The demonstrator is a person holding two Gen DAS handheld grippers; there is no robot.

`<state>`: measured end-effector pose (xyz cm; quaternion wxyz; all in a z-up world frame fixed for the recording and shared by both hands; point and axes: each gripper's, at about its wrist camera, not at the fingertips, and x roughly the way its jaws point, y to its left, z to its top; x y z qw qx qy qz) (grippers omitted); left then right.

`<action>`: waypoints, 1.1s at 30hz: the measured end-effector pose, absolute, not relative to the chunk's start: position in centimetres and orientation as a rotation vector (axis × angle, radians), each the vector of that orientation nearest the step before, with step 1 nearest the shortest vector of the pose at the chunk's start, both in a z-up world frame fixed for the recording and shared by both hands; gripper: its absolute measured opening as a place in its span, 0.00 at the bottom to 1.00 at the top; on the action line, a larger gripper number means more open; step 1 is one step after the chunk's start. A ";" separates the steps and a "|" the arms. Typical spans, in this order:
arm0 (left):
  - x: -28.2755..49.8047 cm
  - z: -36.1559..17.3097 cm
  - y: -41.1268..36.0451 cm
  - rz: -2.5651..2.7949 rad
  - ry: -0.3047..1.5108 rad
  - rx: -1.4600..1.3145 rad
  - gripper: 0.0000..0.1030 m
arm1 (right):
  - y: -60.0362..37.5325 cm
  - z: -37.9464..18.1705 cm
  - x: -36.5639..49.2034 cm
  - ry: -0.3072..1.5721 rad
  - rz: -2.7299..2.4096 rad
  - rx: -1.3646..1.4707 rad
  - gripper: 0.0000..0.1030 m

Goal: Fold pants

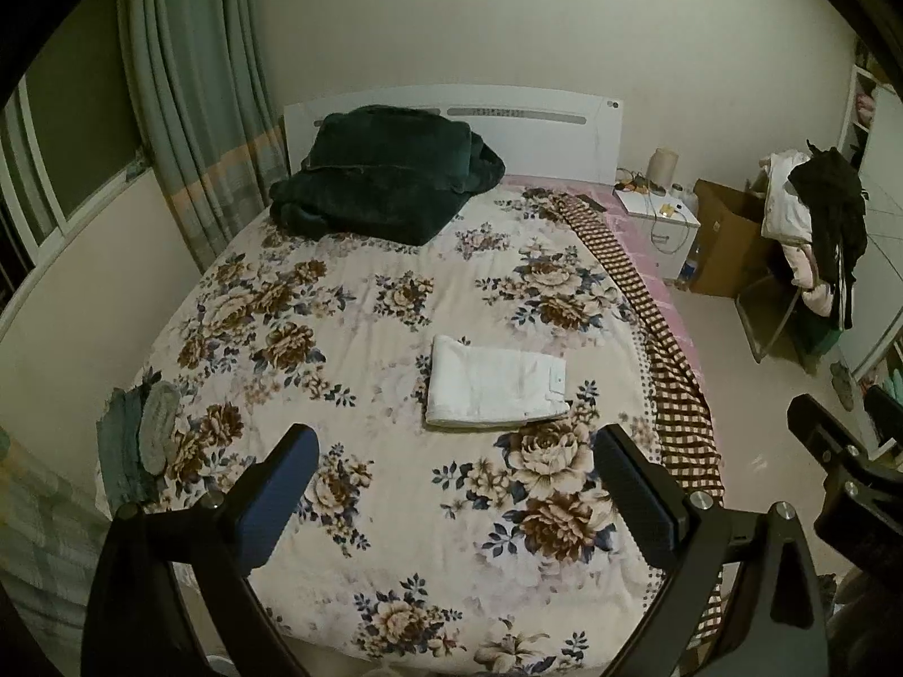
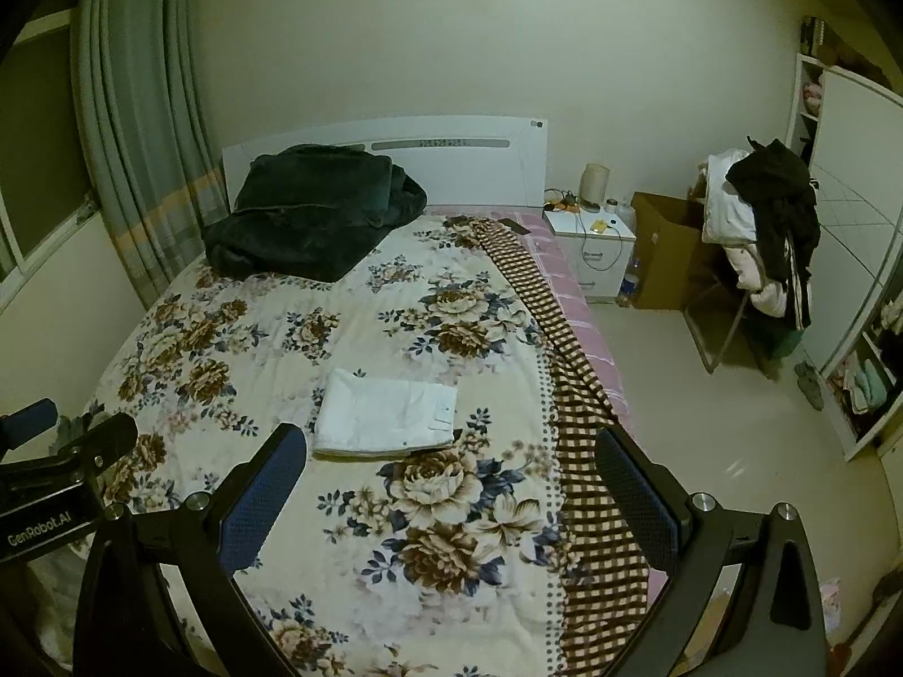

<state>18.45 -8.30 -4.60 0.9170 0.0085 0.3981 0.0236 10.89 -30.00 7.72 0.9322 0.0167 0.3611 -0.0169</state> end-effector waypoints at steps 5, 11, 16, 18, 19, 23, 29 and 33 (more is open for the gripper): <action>18.0 -4.2 -8.6 0.051 0.810 0.021 0.97 | -30.0 8.2 10.8 0.734 -0.028 0.036 1.00; 18.0 -4.0 -8.7 0.051 0.807 0.023 0.97 | -30.1 8.3 10.9 0.734 -0.023 0.040 1.00; 18.0 -3.8 -8.5 0.053 0.803 0.025 0.97 | -30.1 8.4 10.8 0.730 -0.021 0.041 1.00; 18.0 -3.5 -8.1 0.056 0.800 0.023 0.97 | -30.0 8.3 10.7 0.730 -0.022 0.046 1.00; 18.0 -3.3 -7.9 0.057 0.800 0.022 0.97 | -29.9 8.4 10.6 0.729 -0.022 0.047 1.00; 18.0 -3.4 -8.0 0.054 0.800 0.027 0.97 | -29.6 8.5 10.3 0.735 -0.016 0.053 1.00; 17.9 -3.5 -8.1 0.052 0.803 0.025 0.97 | -29.4 8.4 10.0 0.740 -0.015 0.056 1.00; 17.8 -3.1 -7.5 0.052 0.802 0.020 0.97 | -29.3 8.1 9.7 0.749 -0.014 0.057 1.00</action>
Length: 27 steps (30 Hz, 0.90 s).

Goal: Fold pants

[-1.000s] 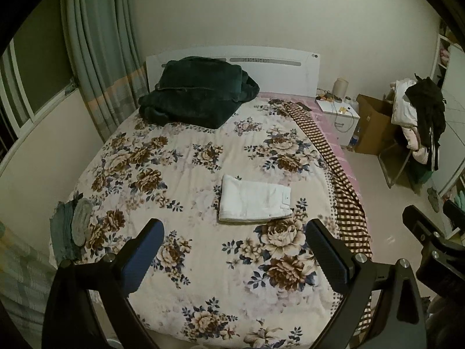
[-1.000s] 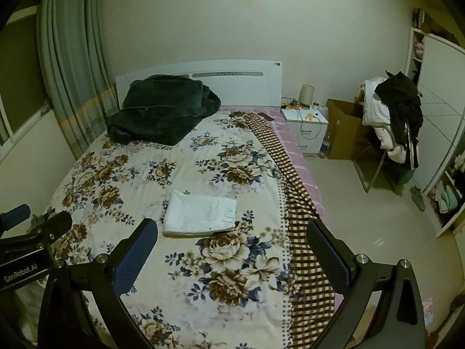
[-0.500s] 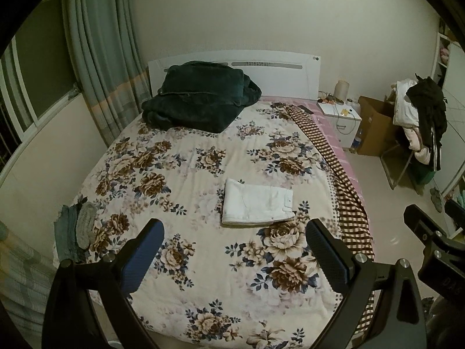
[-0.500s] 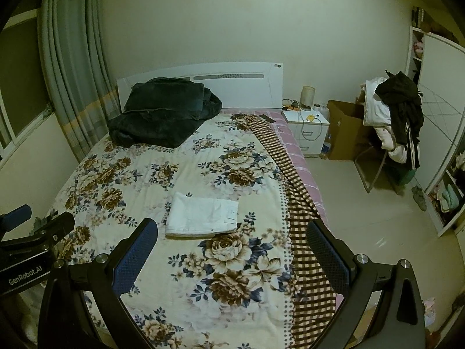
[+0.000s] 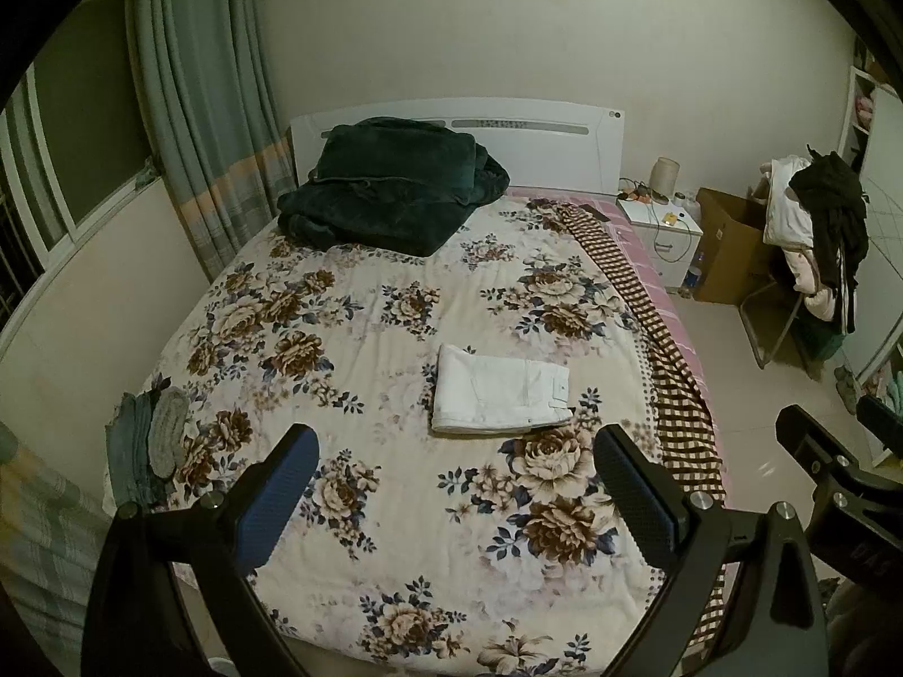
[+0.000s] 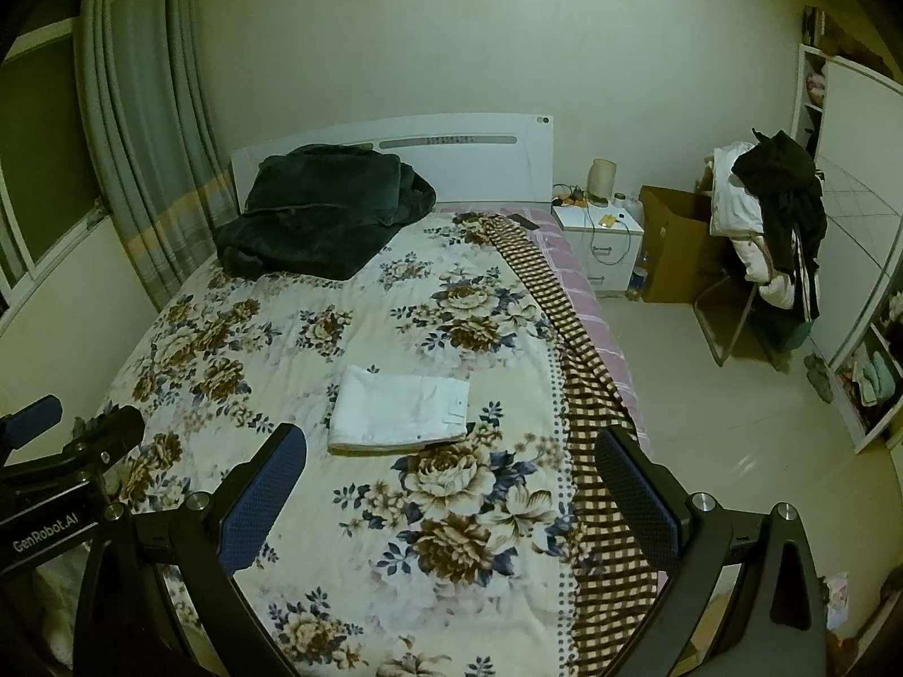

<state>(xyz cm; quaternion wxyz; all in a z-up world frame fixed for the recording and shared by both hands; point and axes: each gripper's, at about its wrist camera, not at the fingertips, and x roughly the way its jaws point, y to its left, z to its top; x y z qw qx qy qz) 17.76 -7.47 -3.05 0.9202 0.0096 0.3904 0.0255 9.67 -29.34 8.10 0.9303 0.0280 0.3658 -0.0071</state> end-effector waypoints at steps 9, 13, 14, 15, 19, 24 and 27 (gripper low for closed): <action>17.5 -3.0 -7.3 0.055 0.803 0.023 0.97 | -29.1 8.0 9.4 0.753 -0.010 0.059 1.00; 17.4 -2.9 -7.3 0.056 0.802 0.022 0.97 | -28.8 8.0 9.3 0.760 0.002 0.055 1.00; 17.4 -3.0 -7.4 0.054 0.802 0.023 0.97 | -28.8 8.0 9.3 0.759 0.002 0.057 1.00; 17.4 -2.9 -7.1 0.054 0.804 0.021 0.97 | -29.0 8.0 9.6 0.759 0.006 0.054 1.00; 17.2 -3.0 -7.1 0.058 0.797 0.024 0.99 | -28.7 7.9 9.4 0.766 0.004 0.053 1.00; 16.6 -2.6 -6.1 0.065 0.792 0.018 0.99 | -28.8 7.9 9.6 0.769 0.013 0.046 1.00; 16.7 -2.7 -6.2 0.063 0.795 0.018 0.99 | -28.9 8.0 9.6 0.765 0.014 0.044 1.00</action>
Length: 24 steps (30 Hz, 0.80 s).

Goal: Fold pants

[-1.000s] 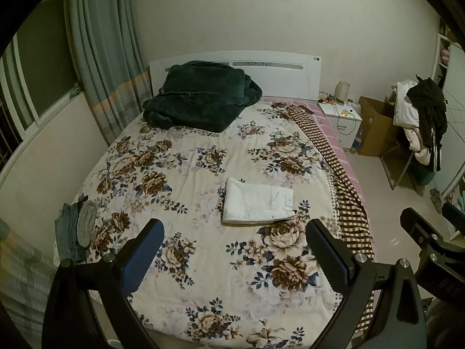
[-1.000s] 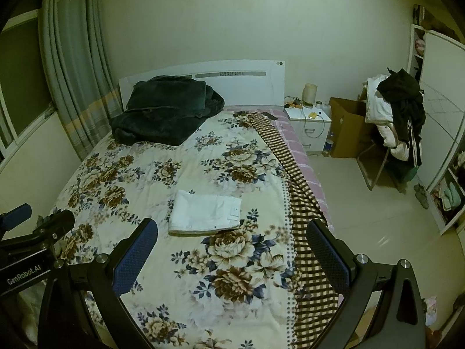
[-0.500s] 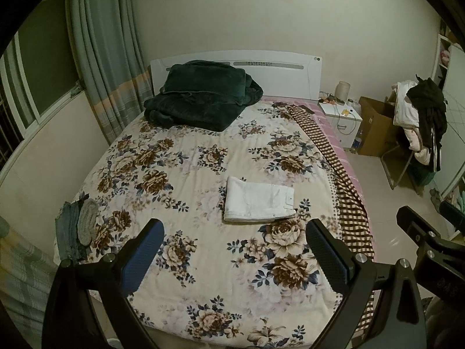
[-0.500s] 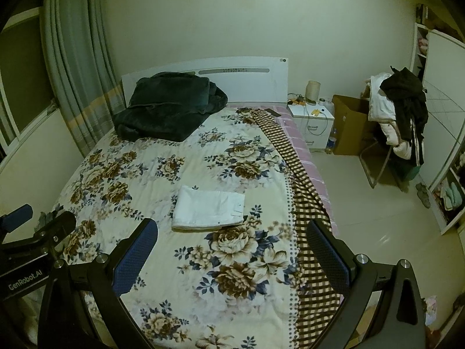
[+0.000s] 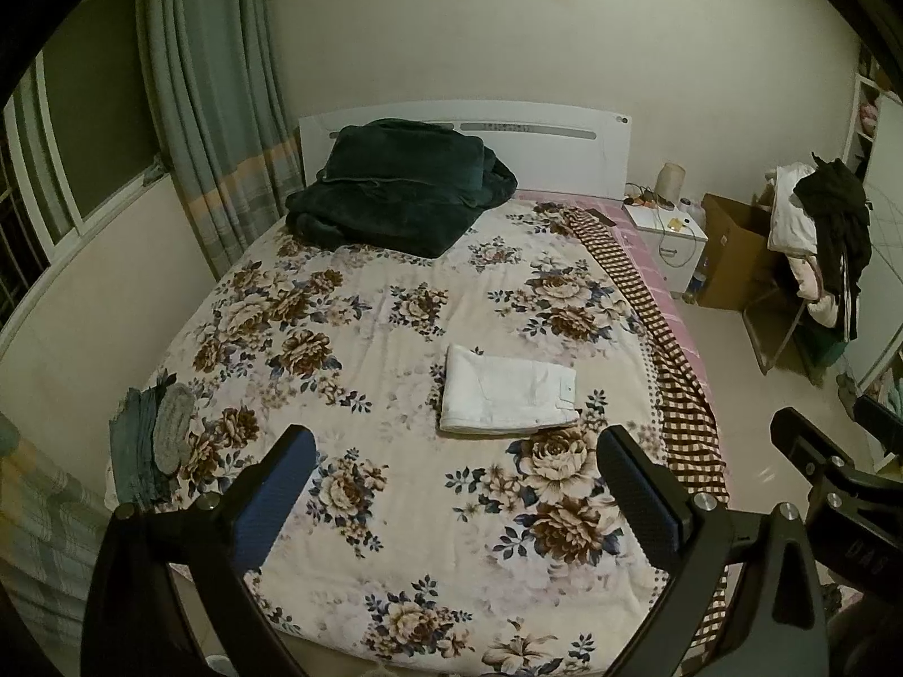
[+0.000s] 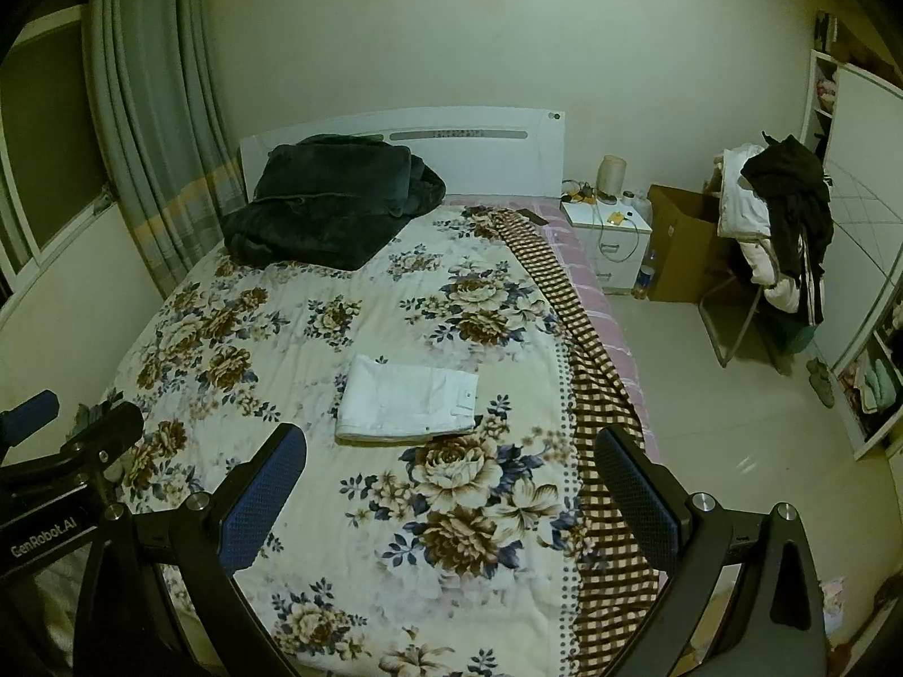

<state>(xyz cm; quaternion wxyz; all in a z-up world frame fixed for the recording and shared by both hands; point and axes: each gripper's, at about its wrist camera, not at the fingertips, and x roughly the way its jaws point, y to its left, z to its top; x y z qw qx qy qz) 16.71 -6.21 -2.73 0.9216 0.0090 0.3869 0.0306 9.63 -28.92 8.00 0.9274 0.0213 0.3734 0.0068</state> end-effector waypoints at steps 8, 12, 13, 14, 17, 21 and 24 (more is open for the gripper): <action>16.7 -2.7 -5.9 0.061 0.795 0.020 0.99 | -29.2 8.2 10.2 0.766 0.020 0.036 1.00; 16.6 -2.6 -5.7 0.061 0.797 0.016 0.99 | -29.2 8.3 10.2 0.767 0.020 0.036 1.00; 16.4 -2.7 -5.9 0.065 0.795 0.015 0.99 | -29.3 8.3 10.2 0.767 0.020 0.037 1.00; 16.2 -2.5 -5.8 0.065 0.796 0.014 0.99 | -29.2 8.3 10.2 0.766 0.021 0.037 1.00; 16.1 -2.5 -5.8 0.069 0.791 0.013 0.99 | -29.3 8.2 10.2 0.767 0.021 0.037 1.00; 15.9 -2.4 -5.7 0.069 0.791 0.013 0.99 | -29.3 8.2 10.2 0.770 0.021 0.037 1.00; 15.9 -2.4 -5.9 0.072 0.791 0.014 0.99 | -29.2 8.1 10.0 0.775 0.015 0.042 1.00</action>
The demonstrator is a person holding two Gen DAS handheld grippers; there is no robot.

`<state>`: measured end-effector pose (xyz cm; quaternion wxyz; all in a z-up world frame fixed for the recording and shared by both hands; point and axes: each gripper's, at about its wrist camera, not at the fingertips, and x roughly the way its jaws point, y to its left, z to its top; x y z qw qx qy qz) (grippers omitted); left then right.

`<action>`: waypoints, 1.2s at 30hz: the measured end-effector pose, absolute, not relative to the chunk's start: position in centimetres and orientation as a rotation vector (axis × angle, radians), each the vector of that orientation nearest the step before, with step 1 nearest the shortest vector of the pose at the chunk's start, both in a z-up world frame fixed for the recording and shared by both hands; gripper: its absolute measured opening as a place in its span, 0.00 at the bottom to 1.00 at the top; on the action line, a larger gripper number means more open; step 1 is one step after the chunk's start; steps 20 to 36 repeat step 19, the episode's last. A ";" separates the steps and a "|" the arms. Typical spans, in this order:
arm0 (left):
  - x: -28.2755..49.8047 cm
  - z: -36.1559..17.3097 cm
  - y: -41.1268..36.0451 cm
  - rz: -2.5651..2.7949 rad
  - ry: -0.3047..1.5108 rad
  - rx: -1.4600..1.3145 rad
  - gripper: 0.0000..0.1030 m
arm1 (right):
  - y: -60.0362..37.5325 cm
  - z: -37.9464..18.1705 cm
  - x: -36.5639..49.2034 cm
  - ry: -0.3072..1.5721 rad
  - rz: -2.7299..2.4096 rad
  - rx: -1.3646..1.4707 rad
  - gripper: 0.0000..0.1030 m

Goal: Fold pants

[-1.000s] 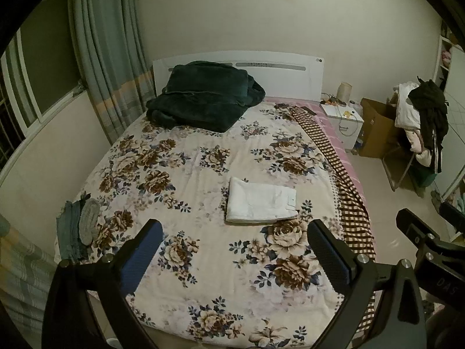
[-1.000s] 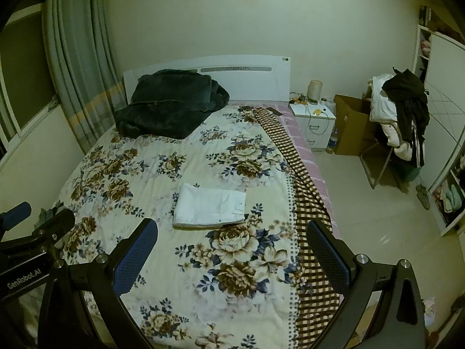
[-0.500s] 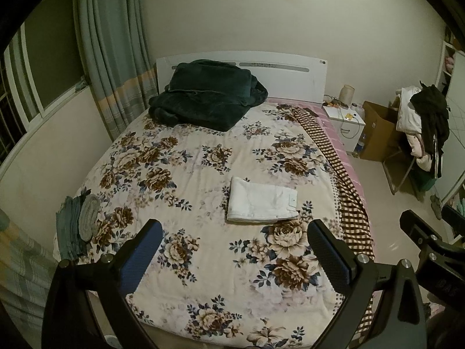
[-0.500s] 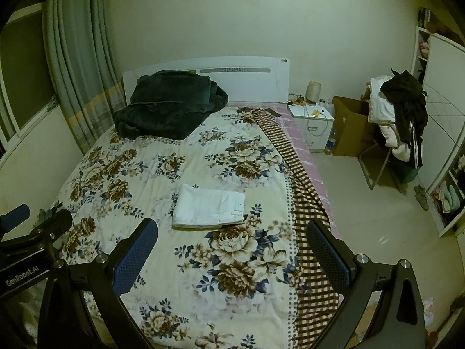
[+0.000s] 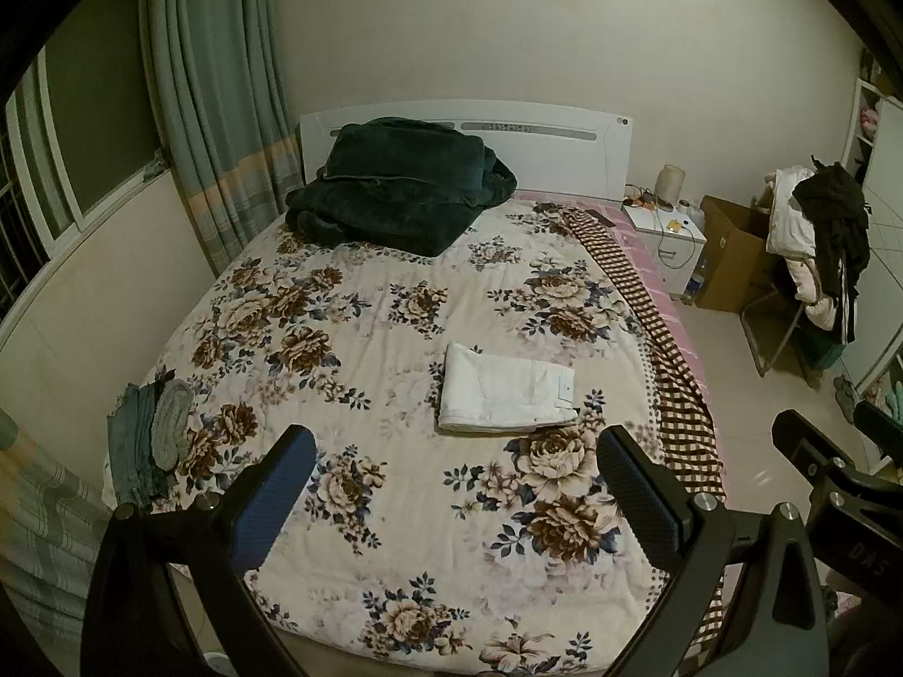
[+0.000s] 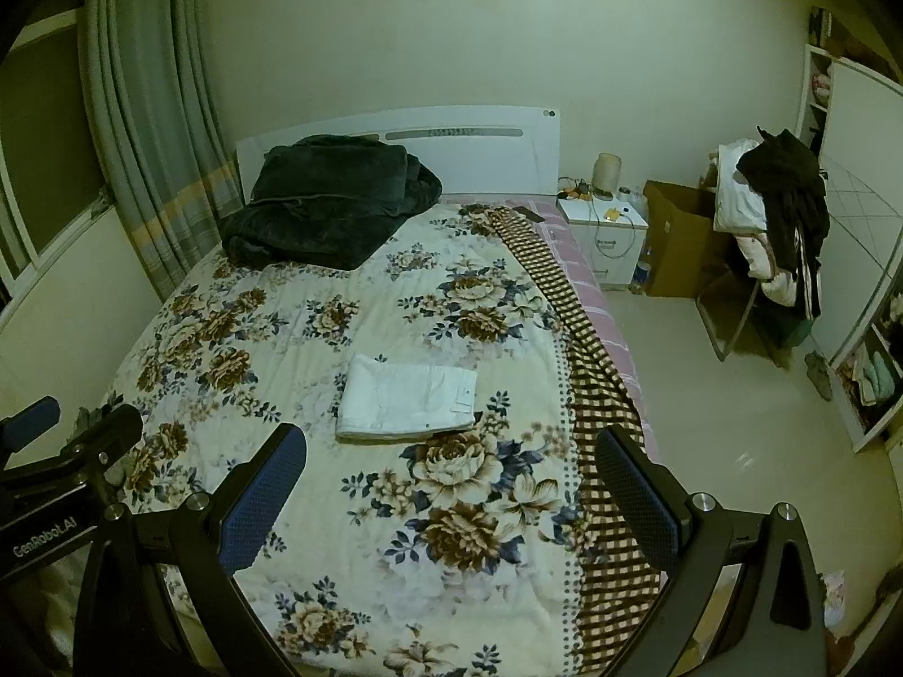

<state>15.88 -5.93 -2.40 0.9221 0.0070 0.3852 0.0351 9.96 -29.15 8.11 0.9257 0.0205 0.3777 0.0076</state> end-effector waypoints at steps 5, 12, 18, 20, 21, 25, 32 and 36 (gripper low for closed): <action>15.8 -2.4 -5.9 0.072 0.791 0.013 0.99 | -29.1 8.1 9.8 0.775 0.015 0.042 1.00; 15.9 -2.4 -5.8 0.072 0.792 0.011 0.99 | -29.1 8.1 9.9 0.776 0.015 0.044 1.00; 15.7 -2.3 -5.8 0.077 0.788 0.012 0.99 | -29.0 8.1 9.7 0.776 0.014 0.045 1.00; 15.8 -2.3 -6.1 0.078 0.788 0.010 0.99 | -29.0 8.1 9.8 0.777 0.014 0.044 1.00; 15.8 -2.3 -6.1 0.078 0.788 0.010 0.99 | -29.0 8.1 9.8 0.777 0.014 0.044 1.00; 15.8 -2.3 -6.1 0.078 0.788 0.010 0.99 | -29.0 8.1 9.8 0.777 0.014 0.044 1.00; 15.8 -2.3 -6.1 0.078 0.788 0.010 0.99 | -29.0 8.1 9.8 0.777 0.014 0.044 1.00; 15.8 -2.3 -6.1 0.078 0.788 0.010 0.99 | -29.0 8.1 9.8 0.777 0.014 0.044 1.00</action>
